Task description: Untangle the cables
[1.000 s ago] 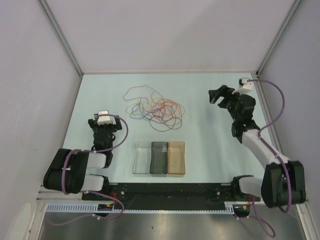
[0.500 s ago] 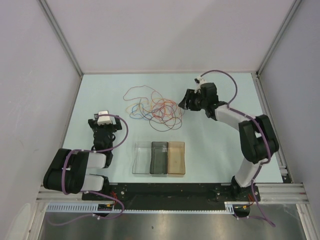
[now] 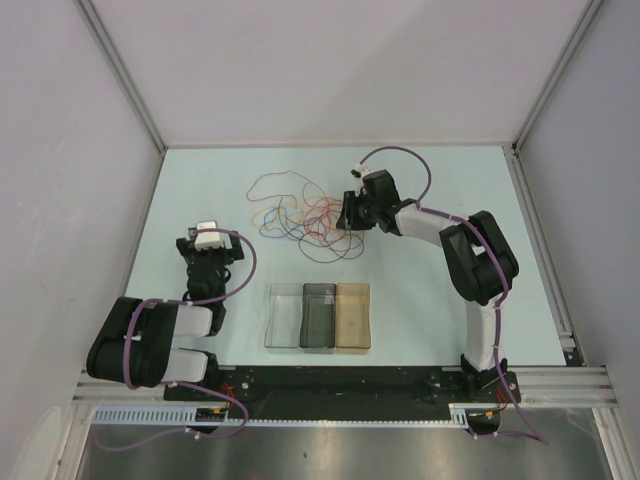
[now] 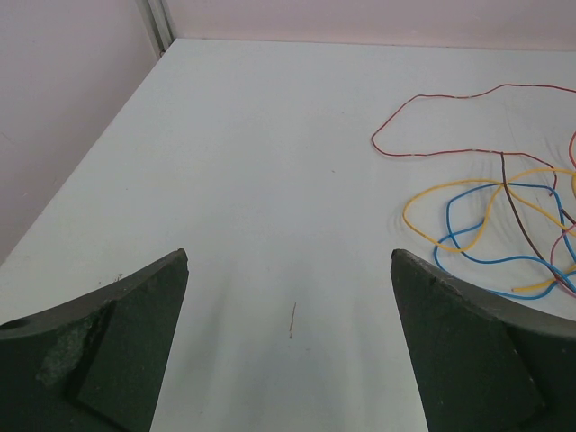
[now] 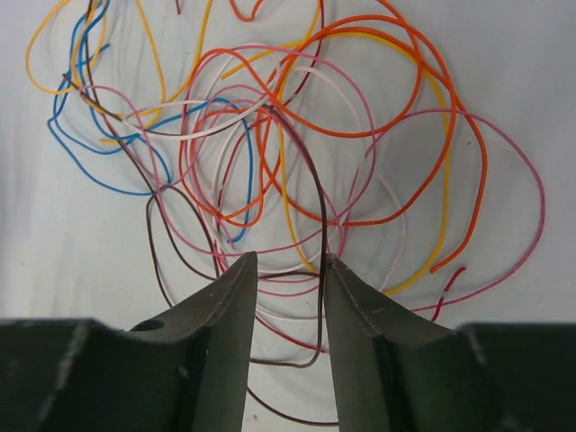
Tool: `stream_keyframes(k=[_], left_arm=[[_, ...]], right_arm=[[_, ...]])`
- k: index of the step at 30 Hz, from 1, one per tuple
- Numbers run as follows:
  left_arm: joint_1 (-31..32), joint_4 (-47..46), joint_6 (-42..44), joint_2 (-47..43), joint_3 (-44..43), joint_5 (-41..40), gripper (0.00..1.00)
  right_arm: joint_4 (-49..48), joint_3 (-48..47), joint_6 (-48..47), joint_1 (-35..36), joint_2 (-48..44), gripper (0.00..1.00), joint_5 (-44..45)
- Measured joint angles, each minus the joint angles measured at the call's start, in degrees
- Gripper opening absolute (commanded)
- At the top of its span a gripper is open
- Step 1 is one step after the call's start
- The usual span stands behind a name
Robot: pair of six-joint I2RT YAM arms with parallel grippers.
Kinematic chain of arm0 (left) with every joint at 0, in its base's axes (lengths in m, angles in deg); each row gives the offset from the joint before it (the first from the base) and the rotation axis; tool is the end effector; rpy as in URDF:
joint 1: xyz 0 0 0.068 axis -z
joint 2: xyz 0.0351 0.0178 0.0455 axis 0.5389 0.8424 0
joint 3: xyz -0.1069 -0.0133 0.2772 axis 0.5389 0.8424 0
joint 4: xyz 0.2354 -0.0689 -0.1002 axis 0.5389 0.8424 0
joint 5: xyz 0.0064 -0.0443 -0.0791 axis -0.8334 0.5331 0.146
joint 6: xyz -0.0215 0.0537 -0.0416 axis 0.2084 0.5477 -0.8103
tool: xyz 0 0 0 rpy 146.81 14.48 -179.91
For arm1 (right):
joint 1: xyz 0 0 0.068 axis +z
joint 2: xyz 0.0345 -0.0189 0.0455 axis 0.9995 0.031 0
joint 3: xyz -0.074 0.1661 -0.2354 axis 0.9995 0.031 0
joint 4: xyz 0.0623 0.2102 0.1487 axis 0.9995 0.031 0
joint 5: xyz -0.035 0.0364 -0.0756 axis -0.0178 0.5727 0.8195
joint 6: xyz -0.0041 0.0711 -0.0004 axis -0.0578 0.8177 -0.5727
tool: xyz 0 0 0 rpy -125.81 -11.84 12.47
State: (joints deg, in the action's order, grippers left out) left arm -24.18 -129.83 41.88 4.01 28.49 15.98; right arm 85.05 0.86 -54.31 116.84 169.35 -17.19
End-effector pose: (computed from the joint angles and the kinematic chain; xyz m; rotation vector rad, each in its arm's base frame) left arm 0.2311 -0.0149 0.1824 -0.1119 1.5873 0.1790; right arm 0.4068 0.2396 0.1804 -0.3250 2.3341 0.7360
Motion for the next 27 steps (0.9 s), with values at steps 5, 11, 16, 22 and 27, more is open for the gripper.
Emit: stream_keyframes(k=[5,11,16,22,27], left_arm=[[0.0,0.0,0.0,0.0,0.0,0.0,1.0],[0.0,0.0,0.0,0.0,0.0,0.0,1.0],[0.0,0.1,-0.2,-0.1,0.0,-0.8,1.0],[0.5,2.4,-0.1,-2.8,0.0,-2.8,1.0],[2.0,28.3,-8.5,-22.0,-8.6,-6.7,1.0]], right_arm=[[2.4,-3.1,-0.6,0.2,2.2,0.0,1.6],[8.6,-7.5,-2.3,1.1,2.4,0.0,4.5],[19.1,-18.1,-6.7,5.0,-0.5,0.0,9.8],[27.4,-41.3,-10.0,9.5,-8.8,0.0,13.0],[27.6,-49.9,-11.4,9.9,-19.4,0.0,14.0]])
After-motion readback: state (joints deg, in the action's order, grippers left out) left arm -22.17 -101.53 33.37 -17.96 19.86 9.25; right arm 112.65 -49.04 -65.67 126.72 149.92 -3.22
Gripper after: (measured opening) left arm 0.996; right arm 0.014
